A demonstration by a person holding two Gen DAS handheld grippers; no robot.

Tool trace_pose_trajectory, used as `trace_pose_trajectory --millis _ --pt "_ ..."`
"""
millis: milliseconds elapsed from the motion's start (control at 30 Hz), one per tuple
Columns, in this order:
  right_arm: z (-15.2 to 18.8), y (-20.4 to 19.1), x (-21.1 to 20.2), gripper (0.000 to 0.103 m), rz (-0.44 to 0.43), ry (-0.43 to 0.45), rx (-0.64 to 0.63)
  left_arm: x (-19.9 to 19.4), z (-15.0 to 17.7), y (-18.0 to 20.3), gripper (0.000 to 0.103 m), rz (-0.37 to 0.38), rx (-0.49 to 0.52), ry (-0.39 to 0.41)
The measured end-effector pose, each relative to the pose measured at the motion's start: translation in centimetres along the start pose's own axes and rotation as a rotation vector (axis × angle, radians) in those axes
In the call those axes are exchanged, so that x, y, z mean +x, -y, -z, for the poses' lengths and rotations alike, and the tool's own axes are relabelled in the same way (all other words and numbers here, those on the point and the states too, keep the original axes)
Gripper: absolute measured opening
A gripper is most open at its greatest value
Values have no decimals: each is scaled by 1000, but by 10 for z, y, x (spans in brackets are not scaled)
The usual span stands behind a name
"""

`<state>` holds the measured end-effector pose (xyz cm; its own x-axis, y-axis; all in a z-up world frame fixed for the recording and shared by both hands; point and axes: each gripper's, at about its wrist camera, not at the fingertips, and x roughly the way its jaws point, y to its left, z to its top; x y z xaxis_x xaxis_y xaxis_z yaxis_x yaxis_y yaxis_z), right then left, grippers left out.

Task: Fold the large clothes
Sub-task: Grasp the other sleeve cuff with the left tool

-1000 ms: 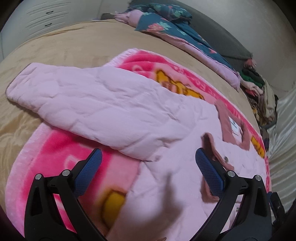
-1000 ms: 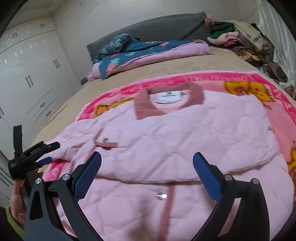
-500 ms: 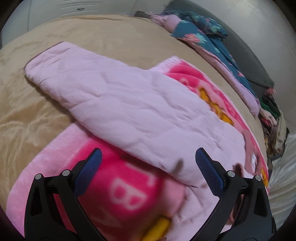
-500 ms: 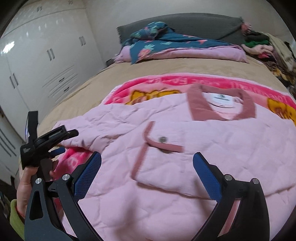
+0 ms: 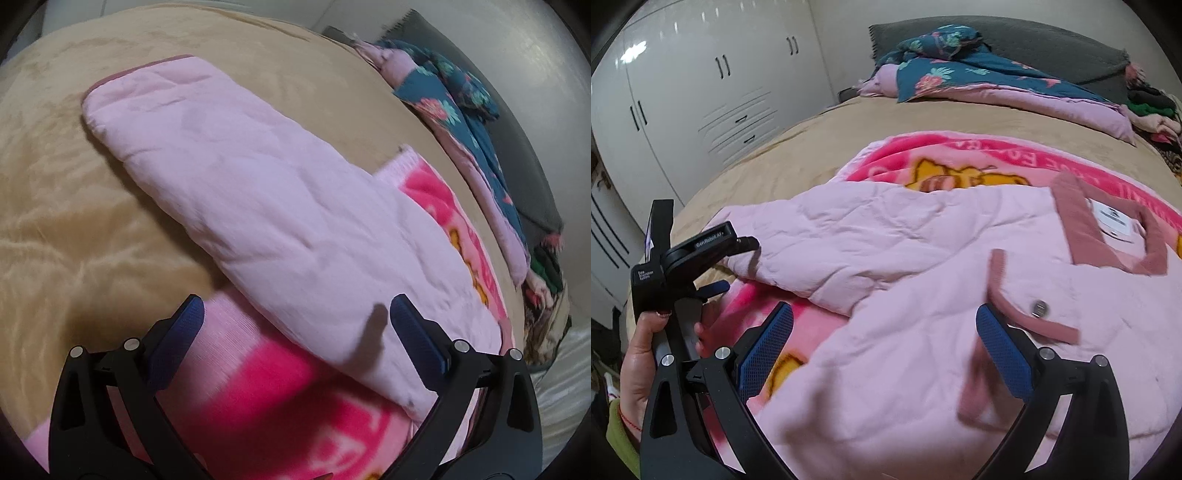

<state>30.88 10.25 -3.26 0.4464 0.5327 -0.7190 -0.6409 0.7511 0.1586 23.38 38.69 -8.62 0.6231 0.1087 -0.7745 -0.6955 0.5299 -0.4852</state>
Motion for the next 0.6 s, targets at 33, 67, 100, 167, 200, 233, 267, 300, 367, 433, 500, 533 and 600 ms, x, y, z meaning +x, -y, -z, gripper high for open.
trace_pose_trajectory --millis 33,67,100,167,200,233,267,300,367,433,500,533,600 --pt "-2 -4 4 99 -2 -1 -11 1 -3 -4 95 -3 -11 7" --pt "-3 -7 7 99 -4 -2 -17 1 -6 -8 95 -4 -19 14" --pt "-4 -10 11 99 -7 -8 -23 2 -10 -13 95 0 -28 23" --pt "-6 -13 16 99 -15 -15 -27 5 -17 -23 95 11 -48 33" --pt "-7 -15 19 99 -18 -19 -30 7 -21 -30 95 14 -65 39" --pt "-7 -17 21 99 -20 -21 -34 9 -24 -35 95 18 -80 43" --pt "-8 -17 22 99 -18 -22 -40 10 -27 -42 95 29 -107 51" --pt "-8 -16 23 99 -16 -23 -43 11 -28 -46 95 42 -125 57" --pt "-8 -14 23 99 -13 -28 -42 13 -33 -51 95 66 -158 78" --pt "-7 -10 21 99 -9 -29 -38 15 -43 -52 95 75 -148 108" --pt "-5 -3 16 99 2 -18 -38 17 -50 -53 95 58 -118 133" --pt "-3 0 15 99 8 -13 -37 18 -52 -58 95 57 -147 139" --pt "1 8 12 99 28 -18 -15 20 -54 -71 95 101 -208 149"
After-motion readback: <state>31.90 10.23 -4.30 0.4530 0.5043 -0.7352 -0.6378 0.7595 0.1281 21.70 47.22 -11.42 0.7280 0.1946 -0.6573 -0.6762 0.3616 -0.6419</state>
